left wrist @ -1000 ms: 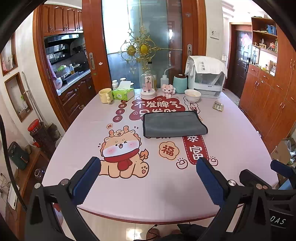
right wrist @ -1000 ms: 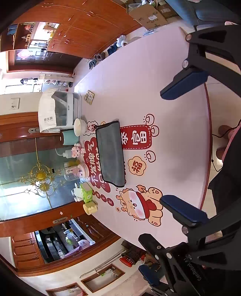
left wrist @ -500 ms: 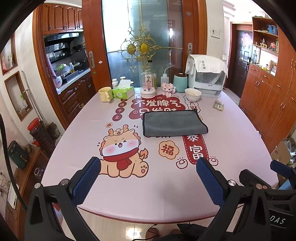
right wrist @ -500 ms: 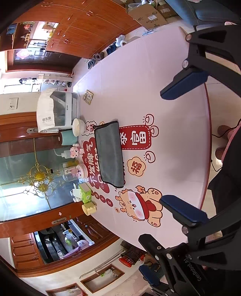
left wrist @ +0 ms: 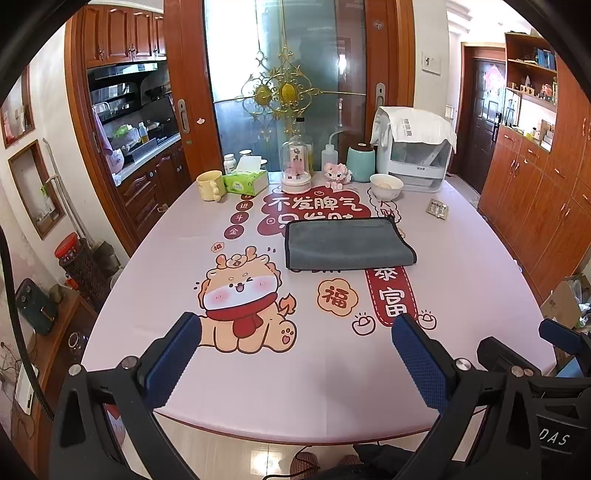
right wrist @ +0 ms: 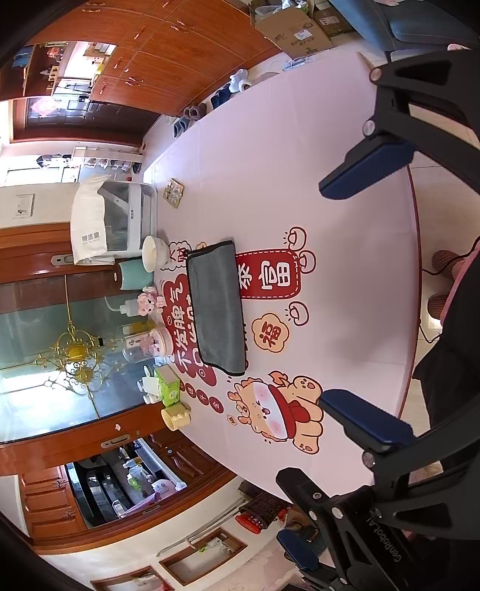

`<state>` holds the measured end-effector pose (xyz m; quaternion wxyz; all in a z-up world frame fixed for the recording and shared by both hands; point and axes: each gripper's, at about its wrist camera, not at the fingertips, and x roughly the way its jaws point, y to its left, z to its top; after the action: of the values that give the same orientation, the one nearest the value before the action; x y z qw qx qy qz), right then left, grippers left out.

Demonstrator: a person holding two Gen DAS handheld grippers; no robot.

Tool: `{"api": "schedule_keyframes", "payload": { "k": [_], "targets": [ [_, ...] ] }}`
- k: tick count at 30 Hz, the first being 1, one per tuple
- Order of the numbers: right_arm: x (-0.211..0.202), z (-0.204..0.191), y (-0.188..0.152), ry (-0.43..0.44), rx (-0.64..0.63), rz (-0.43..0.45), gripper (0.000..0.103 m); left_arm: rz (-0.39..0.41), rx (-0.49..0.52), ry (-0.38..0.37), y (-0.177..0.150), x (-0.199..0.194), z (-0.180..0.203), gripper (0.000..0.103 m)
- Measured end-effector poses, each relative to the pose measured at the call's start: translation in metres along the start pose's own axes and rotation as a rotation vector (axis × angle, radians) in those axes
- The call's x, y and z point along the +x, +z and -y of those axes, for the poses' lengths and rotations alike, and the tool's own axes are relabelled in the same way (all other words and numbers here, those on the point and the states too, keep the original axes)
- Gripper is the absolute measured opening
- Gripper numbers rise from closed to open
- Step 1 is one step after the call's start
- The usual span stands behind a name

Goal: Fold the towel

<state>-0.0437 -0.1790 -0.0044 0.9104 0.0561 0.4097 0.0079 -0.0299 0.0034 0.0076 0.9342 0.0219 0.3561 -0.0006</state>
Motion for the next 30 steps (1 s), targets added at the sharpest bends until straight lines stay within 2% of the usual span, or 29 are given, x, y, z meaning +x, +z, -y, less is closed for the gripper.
{"api": "schedule_keyframes", "payload": {
  "k": [30],
  "targets": [
    [-0.0005, -0.0004, 0.0023, -0.002, -0.001, -0.006, 0.103, -0.003, -0.001, -0.002, 0.001, 0.0004, -0.0015, 0.102]
  ]
}}
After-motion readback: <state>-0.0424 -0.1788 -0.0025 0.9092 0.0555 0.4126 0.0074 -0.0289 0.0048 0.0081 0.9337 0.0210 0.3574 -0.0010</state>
